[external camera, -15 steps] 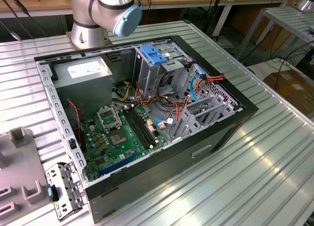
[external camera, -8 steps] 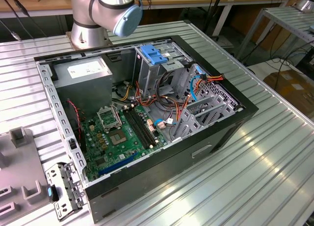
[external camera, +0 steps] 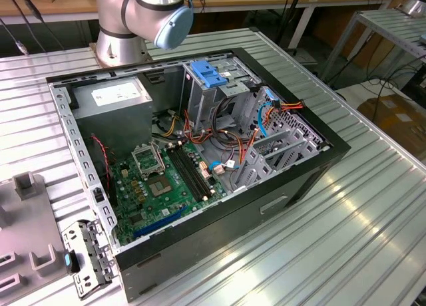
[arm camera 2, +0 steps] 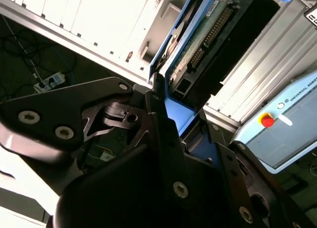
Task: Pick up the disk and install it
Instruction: 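Pick up the disk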
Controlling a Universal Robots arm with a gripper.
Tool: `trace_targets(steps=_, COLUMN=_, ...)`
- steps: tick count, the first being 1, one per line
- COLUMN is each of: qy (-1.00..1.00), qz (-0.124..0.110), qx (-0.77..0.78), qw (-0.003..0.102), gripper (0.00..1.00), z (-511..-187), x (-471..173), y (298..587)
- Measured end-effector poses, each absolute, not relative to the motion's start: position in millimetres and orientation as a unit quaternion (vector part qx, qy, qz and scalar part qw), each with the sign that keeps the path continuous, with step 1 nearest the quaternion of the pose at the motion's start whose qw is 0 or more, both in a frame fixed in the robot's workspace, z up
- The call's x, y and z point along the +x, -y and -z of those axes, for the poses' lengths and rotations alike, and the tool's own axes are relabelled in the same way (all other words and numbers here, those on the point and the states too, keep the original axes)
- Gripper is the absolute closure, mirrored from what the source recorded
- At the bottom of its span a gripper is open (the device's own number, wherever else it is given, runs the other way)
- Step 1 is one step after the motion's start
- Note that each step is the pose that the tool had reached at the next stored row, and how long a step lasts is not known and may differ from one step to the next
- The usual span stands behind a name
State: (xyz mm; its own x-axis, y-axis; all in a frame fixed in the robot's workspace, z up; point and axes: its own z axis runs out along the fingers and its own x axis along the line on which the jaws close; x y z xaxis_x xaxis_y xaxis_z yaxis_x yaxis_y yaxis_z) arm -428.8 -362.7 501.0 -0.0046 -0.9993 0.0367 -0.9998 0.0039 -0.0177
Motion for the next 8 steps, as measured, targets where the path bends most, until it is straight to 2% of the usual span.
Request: trace_targets(steps=8, qy=0.708, qz=-0.019, qx=0.705, qw=0.007, gripper=0.63, z=-500.9, x=-415.7, y=362.6)
